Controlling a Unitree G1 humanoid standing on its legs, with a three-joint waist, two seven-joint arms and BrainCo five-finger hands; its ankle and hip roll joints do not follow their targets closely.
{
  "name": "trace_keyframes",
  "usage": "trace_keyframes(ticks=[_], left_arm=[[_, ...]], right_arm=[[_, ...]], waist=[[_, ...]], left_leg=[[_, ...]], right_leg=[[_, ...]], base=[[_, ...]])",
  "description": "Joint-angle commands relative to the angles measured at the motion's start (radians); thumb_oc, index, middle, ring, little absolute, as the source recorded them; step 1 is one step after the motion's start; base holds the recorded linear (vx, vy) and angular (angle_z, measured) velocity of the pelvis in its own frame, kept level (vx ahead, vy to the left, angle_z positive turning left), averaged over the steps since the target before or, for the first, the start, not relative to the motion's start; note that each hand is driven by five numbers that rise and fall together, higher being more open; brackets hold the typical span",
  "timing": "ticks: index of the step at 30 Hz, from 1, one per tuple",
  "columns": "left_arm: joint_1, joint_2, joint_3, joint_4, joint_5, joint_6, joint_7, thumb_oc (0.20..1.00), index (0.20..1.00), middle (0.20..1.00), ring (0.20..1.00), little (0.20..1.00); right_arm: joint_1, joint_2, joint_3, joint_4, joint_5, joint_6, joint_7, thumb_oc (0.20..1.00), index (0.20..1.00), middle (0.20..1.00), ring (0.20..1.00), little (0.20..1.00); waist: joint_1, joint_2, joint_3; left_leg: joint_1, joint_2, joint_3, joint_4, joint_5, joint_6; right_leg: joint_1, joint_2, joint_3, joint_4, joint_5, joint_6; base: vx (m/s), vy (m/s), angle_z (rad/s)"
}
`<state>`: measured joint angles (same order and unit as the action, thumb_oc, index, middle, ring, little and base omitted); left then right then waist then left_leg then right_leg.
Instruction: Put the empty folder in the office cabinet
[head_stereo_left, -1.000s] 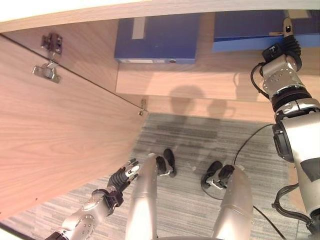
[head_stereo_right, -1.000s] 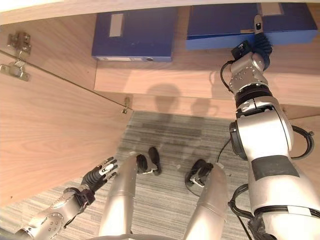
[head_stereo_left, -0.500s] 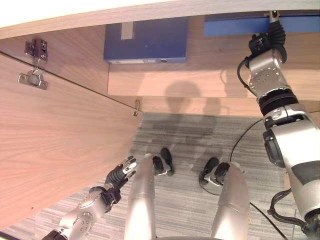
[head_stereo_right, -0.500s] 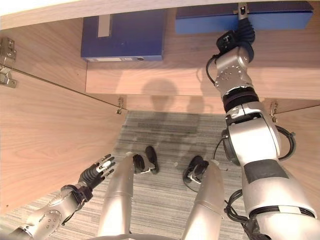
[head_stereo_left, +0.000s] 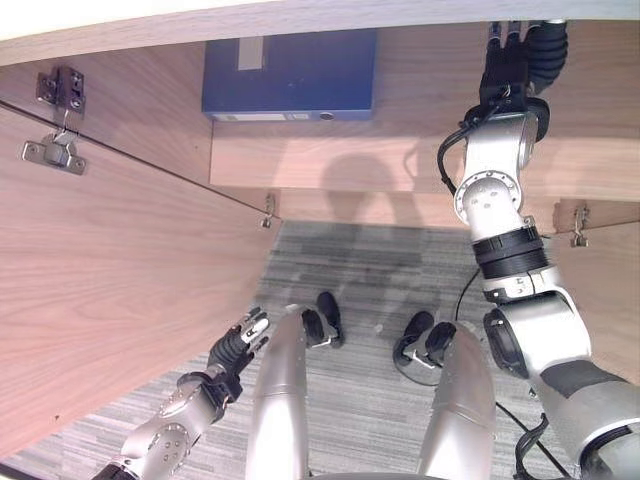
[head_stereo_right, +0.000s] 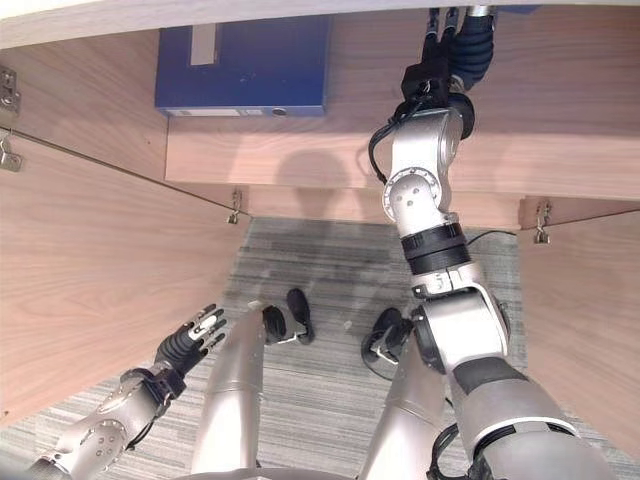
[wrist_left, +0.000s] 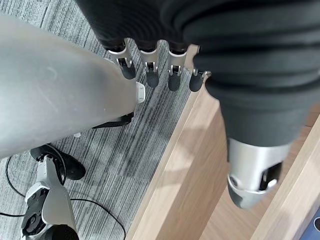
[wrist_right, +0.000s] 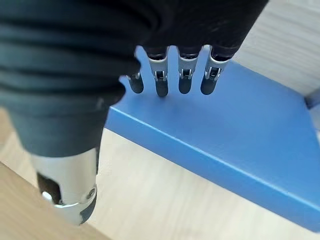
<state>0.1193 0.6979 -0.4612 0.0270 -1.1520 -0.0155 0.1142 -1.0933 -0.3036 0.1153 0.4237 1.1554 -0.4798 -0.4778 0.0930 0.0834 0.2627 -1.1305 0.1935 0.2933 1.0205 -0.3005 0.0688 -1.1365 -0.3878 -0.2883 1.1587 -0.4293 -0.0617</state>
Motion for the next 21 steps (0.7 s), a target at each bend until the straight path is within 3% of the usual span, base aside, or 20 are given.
trace_keyframes(ticks=[1, 12, 21], left_arm=[[0.049, -0.004, 0.015, -0.039, 0.006, -0.032, 0.017, 1.0, 1.0, 1.0, 1.0, 1.0], [0.056, 0.049, 0.005, -0.07, 0.011, -0.009, 0.041, 1.0, 1.0, 1.0, 1.0, 1.0], [0.056, 0.056, 0.011, -0.086, 0.019, -0.006, 0.06, 1.0, 1.0, 1.0, 1.0, 1.0]], right_arm=[[-0.068, -0.039, 0.044, -0.053, -0.063, -0.007, -0.024, 1.0, 1.0, 1.0, 1.0, 1.0], [-0.022, -0.126, 0.136, -0.062, -0.08, 0.098, -0.048, 1.0, 1.0, 1.0, 1.0, 1.0], [0.022, -0.089, 0.153, -0.049, -0.076, 0.14, -0.054, 1.0, 1.0, 1.0, 1.0, 1.0]], waist=[[0.015, 0.018, 0.011], [-0.007, -0.001, 0.012], [-0.011, -0.001, 0.019]], left_leg=[[0.033, 0.022, -0.055, -0.029, -0.056, -0.047], [0.009, 0.021, -0.054, -0.022, -0.056, -0.047], [-0.004, 0.024, -0.051, -0.015, -0.057, -0.045]], right_leg=[[0.07, -0.023, 0.038, -0.108, 0.034, 0.058], [0.046, -0.02, 0.047, -0.101, 0.04, 0.054], [0.029, -0.015, 0.05, -0.094, 0.044, 0.048]], base=[[0.0, 0.0, 0.0], [0.0, 0.0, 0.0], [0.0, 0.0, 0.0]])
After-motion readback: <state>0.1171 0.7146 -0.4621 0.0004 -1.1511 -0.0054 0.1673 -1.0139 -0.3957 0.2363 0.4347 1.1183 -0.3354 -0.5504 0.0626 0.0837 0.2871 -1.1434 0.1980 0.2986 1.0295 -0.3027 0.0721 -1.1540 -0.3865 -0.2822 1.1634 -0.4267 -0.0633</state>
